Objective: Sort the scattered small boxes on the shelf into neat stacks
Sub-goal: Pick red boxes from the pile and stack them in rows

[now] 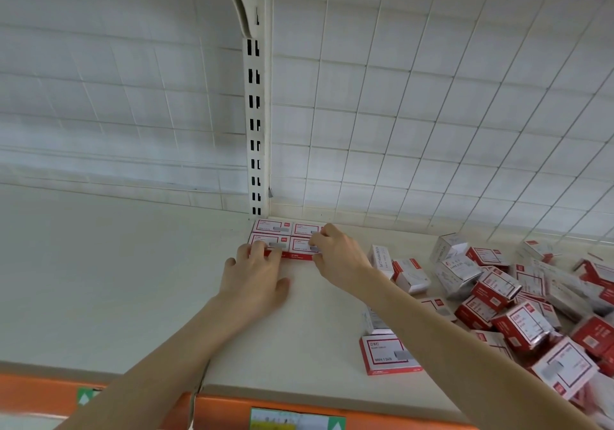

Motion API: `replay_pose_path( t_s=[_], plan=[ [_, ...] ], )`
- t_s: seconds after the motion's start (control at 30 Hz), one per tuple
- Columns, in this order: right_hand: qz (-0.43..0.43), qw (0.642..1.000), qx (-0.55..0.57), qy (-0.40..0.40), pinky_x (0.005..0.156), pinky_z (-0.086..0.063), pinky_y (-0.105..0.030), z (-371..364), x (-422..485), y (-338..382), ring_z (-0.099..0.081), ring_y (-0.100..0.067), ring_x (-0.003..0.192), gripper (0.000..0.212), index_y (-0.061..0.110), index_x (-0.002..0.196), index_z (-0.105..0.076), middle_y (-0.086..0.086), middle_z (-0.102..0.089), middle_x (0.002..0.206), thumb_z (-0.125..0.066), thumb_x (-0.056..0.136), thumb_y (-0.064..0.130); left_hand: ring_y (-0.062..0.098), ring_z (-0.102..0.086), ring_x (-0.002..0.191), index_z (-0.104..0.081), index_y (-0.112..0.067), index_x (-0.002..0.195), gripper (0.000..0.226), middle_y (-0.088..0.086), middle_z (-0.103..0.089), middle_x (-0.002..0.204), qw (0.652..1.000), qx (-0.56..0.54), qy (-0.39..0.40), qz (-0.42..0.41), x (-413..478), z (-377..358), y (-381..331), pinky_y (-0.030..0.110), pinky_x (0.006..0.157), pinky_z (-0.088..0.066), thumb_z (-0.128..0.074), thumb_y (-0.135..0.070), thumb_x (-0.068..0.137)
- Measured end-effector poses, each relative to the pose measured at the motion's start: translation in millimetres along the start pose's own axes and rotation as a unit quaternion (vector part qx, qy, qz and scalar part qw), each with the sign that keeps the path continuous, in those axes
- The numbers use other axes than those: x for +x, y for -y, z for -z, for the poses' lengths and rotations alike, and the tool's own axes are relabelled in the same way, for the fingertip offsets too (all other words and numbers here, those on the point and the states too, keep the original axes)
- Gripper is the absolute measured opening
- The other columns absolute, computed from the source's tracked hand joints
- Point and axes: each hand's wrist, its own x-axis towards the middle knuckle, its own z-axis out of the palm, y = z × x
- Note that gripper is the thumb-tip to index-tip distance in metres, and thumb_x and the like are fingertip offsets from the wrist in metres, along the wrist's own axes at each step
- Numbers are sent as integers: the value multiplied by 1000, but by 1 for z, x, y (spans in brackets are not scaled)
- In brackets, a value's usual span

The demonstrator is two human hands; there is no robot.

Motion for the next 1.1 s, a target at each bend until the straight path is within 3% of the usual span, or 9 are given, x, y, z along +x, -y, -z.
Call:
replay_pose_path(
  t_s=[0.43,0.7,1.1],
  plan=[
    [-16,1000,5,-5,75,-46,-34,0,0,2,-55,-33,97,27,6,113,-56,-12,-46,118,-45,89,10,28,-21,133,-26,-21,141,56,3,-24,143,1000,-13,8,-6,1,-2,2,39,102,-32,-41,-43,92],
    [-25,1000,13,-10,75,-49,-35,0,-2,3,-56,-33,93,27,5,113,-56,-12,-46,118,-46,89,11,29,-28,129,-29,-22,140,54,3,-27,139,999,-52,9,-10,3,-2,5,40,100,-36,-43,-42,91],
    [-32,999,10,-21,73,-49,-35,1,-4,5,-55,-32,95,28,7,117,-52,-10,-45,119,-45,90,14,28,-22,132,-29,-23,139,54,2,-27,139,1000,-29,3,-11,3,-2,6,40,102,-32,-42,-43,91]
  ],
)
